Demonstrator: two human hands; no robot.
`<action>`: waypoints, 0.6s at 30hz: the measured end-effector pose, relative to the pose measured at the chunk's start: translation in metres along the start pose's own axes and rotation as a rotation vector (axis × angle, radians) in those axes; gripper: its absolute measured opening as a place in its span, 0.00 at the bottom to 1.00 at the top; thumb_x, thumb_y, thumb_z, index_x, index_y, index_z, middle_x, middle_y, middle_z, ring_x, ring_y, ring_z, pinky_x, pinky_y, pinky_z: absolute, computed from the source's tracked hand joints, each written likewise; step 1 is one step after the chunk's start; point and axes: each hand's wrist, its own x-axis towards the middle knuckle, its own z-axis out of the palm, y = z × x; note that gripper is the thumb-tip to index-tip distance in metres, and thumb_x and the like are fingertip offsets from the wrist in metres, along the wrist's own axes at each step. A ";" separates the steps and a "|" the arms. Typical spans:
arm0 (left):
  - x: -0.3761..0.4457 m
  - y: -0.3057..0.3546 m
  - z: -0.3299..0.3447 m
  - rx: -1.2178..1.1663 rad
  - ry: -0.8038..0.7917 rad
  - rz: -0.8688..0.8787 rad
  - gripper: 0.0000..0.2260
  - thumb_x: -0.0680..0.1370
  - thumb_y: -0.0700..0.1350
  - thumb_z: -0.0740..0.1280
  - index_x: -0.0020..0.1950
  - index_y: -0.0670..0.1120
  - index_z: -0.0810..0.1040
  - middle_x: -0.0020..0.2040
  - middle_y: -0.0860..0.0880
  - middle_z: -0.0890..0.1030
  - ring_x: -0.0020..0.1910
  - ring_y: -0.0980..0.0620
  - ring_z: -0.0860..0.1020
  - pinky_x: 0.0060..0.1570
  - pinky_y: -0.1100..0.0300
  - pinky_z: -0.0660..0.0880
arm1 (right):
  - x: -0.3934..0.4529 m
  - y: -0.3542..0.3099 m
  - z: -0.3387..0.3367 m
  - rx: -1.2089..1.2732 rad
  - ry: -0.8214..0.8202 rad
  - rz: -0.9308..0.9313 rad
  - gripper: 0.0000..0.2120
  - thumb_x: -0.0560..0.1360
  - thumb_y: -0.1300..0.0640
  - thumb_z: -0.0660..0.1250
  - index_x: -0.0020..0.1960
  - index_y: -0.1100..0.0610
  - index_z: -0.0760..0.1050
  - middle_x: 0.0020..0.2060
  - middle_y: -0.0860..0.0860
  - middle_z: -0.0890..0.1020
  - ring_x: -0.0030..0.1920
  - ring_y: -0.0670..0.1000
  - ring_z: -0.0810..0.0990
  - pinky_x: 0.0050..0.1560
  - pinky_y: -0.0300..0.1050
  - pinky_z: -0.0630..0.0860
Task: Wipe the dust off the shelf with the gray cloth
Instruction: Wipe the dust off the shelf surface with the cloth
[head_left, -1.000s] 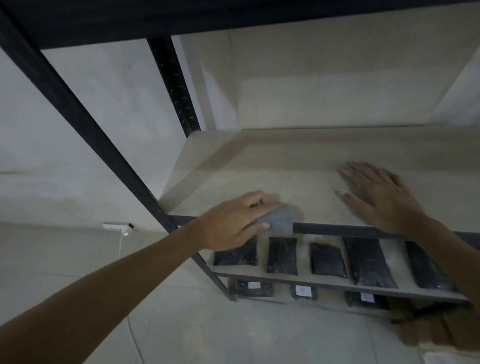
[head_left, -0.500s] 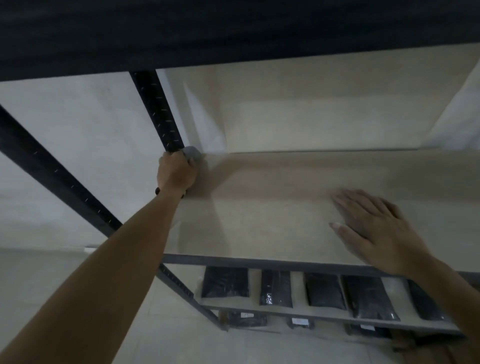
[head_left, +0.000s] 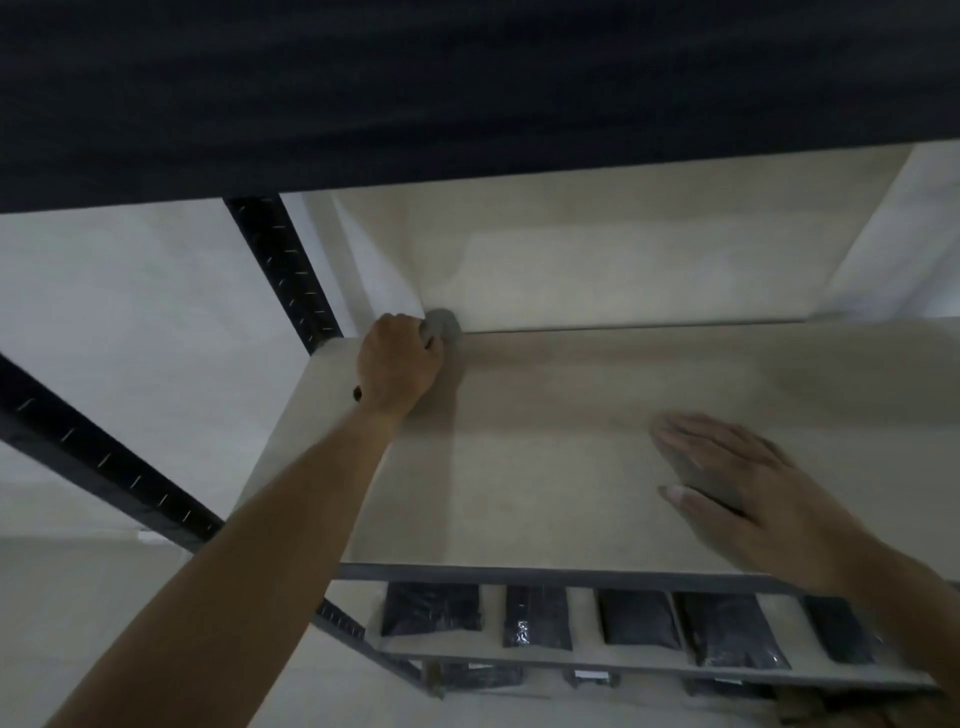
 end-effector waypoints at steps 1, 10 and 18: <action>-0.002 0.006 0.005 0.038 -0.002 -0.045 0.15 0.81 0.46 0.61 0.41 0.38 0.77 0.42 0.38 0.80 0.43 0.40 0.80 0.38 0.51 0.73 | -0.003 0.007 -0.003 0.011 0.025 -0.015 0.32 0.78 0.33 0.53 0.75 0.50 0.70 0.75 0.44 0.70 0.77 0.46 0.64 0.76 0.44 0.60; 0.011 0.039 0.028 -0.015 -0.098 0.186 0.14 0.79 0.50 0.66 0.48 0.40 0.83 0.44 0.39 0.84 0.45 0.38 0.82 0.42 0.50 0.79 | -0.018 0.039 -0.007 -0.055 0.101 0.065 0.31 0.79 0.35 0.52 0.76 0.49 0.69 0.75 0.45 0.71 0.77 0.47 0.64 0.75 0.52 0.64; 0.031 0.023 0.023 -0.142 -0.284 0.658 0.15 0.76 0.44 0.74 0.62 0.43 0.83 0.50 0.41 0.84 0.48 0.43 0.82 0.48 0.57 0.75 | -0.018 0.043 -0.004 -0.076 0.117 0.053 0.30 0.80 0.35 0.53 0.75 0.49 0.70 0.74 0.45 0.72 0.77 0.48 0.66 0.74 0.46 0.62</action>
